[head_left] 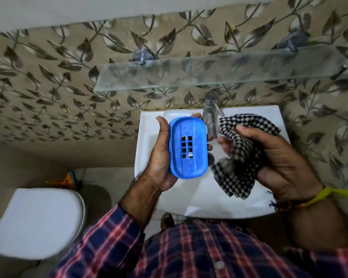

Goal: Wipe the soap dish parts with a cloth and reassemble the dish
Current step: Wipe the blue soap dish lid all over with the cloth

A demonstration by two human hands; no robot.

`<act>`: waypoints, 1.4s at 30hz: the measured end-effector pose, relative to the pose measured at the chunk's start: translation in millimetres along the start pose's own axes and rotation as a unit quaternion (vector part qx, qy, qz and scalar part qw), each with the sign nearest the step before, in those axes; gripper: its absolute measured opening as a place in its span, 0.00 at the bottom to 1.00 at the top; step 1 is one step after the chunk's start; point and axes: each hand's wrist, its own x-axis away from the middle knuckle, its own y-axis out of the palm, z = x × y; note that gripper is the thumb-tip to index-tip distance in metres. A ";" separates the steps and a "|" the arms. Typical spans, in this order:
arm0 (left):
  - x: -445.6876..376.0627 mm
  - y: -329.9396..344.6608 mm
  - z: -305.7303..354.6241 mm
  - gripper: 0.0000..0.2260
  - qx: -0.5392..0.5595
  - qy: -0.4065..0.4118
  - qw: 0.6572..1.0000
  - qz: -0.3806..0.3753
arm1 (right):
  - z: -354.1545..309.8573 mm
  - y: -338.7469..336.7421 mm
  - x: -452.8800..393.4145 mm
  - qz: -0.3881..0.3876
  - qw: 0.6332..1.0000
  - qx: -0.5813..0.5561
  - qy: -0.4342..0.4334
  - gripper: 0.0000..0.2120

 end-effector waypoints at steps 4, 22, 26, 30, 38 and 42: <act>1.5 4.1 -0.6 0.39 -0.020 0.016 0.999 0.038 | 11.7 8.2 2.6 -0.026 0.987 0.107 -0.120 0.14; 22.9 20.5 -19.5 0.37 -0.025 0.011 0.997 0.069 | 53.8 37.7 20.7 -0.004 0.674 0.623 -0.396 0.17; 24.3 23.1 -20.9 0.36 -0.028 -0.004 0.996 0.079 | 51.9 33.4 18.4 0.028 0.640 0.643 -0.420 0.13; 24.5 23.8 -18.8 0.34 -0.029 -0.002 0.996 0.084 | 52.7 39.5 16.1 0.046 0.663 0.632 -0.398 0.19; 21.3 19.6 -14.8 0.36 -0.013 0.004 0.997 0.076 | 55.0 47.2 19.9 0.030 0.611 0.711 -0.348 0.25; 24.1 15.8 -13.8 0.36 0.012 -0.007 0.997 0.070 | 57.6 44.1 20.5 0.018 0.526 0.779 -0.341 0.30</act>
